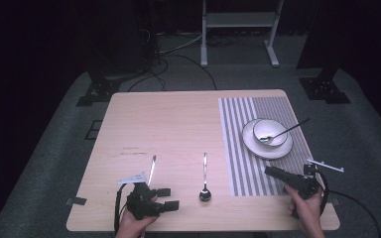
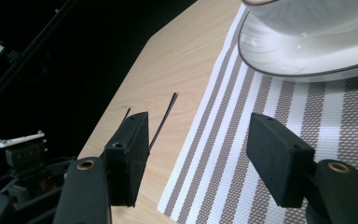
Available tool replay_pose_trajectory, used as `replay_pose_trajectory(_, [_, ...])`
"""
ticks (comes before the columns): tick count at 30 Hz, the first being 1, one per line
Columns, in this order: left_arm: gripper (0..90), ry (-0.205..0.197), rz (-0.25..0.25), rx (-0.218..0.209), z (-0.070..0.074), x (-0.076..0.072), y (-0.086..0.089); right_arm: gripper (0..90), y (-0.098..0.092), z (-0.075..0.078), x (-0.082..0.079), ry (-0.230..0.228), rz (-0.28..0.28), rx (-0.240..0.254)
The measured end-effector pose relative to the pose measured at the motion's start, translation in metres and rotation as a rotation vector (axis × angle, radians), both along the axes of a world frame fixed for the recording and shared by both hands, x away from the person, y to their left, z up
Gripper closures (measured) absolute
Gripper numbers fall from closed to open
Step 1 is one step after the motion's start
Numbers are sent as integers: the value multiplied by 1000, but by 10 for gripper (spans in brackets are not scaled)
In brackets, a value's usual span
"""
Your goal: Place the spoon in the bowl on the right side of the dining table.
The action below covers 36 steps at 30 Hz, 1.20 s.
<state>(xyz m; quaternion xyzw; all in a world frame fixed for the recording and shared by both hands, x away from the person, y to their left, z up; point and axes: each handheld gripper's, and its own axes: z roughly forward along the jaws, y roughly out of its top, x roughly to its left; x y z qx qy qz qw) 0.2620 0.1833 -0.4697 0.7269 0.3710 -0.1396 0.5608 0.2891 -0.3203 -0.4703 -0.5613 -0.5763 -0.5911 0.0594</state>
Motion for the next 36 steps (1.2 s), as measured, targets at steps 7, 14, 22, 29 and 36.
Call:
replay_pose_trajectory(7, [80,-3,5,0,0,-1,0,377,8,-1,-5,-11,22,-19])
replay_pose_trajectory(14, [80,-5,7,1,1,-1,1,374,16,-2,-11,-28,42,-44])
replay_pose_trajectory(22, [80,-6,7,3,1,-1,1,366,27,-3,-18,-43,71,-60])
replay_pose_trajectory(29, [80,-5,6,4,1,-1,1,365,32,-7,-23,-36,87,-60])
replay_pose_trajectory(36, [80,-6,5,5,0,-1,1,357,39,-11,-27,-33,110,-66])
